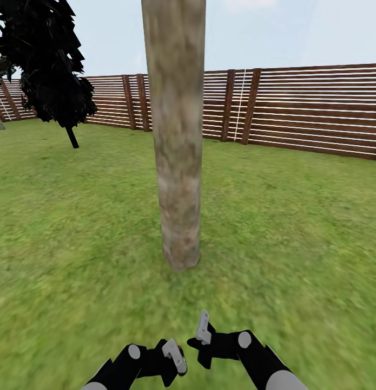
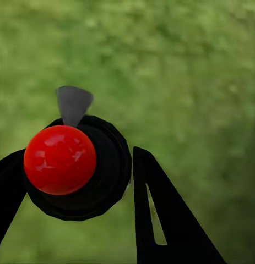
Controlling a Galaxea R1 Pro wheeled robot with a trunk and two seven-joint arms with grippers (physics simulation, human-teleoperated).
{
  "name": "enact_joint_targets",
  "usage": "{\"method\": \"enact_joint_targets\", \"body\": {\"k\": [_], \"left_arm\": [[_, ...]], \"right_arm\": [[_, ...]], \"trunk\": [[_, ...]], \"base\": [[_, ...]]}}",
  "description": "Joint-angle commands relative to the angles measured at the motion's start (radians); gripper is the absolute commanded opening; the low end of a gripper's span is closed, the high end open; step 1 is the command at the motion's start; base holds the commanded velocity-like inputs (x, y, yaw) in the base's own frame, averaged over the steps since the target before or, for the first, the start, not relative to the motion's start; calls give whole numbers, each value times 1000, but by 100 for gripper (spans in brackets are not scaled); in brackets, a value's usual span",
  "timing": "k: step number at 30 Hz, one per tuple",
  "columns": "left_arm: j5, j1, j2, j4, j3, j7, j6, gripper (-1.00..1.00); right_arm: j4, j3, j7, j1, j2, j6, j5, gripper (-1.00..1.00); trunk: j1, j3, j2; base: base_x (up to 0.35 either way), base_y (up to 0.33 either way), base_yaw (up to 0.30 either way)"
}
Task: In the garden, pick up the pesticide atomizer on the floor and spray pesticide onto both trees until each tree trunk is fully covered.
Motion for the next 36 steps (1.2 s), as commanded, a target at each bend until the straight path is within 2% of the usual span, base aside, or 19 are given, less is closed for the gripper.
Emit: {"method": "enact_joint_targets", "body": {"k": [1, 5, 9, 17, 22, 31, 36], "left_arm": [[0, 0, 0, 1, 0, 3, 0, -100], [1, 0, 0, 2, -2, 5, 0, -100], [2, 1, 0, 3, -19, 6, -2, -100], [8, 0, -7, 3, -20, 5, -3, -100], [9, 0, -13, 3, -20, 6, -44, -100], [11, 0, -13, 5, -20, 5, -53, -100], [35, 0, -13, 5, -20, -2, -58, -100]], "right_arm": [[0, 0, 0, 0, 2, 0, 0, -100], [0, 0, 0, 0, 6, 0, 0, -100], [0, 0, 0, 0, 12, 0, 0, -100], [0, 0, 0, 0, 13, 0, 0, -100], [0, 0, 0, 0, 13, 0, 0, -100], [0, 0, 0, 0, 13, 0, 0, -100], [0, 0, 0, 0, 13, 0, 0, -100]], "trunk": [[0, 0, 0], [0, 0, 0], [0, 0, 0], [0, 0, 0], [0, 0, 0], [0, 0, 0], [0, 0, 0]], "base": [[0, 0, 0], [0, 0, 0], [0, 0, 0], [0, 0, 0], [0, 0, 0], [0, 0, 0], [0, 0, 0]]}}
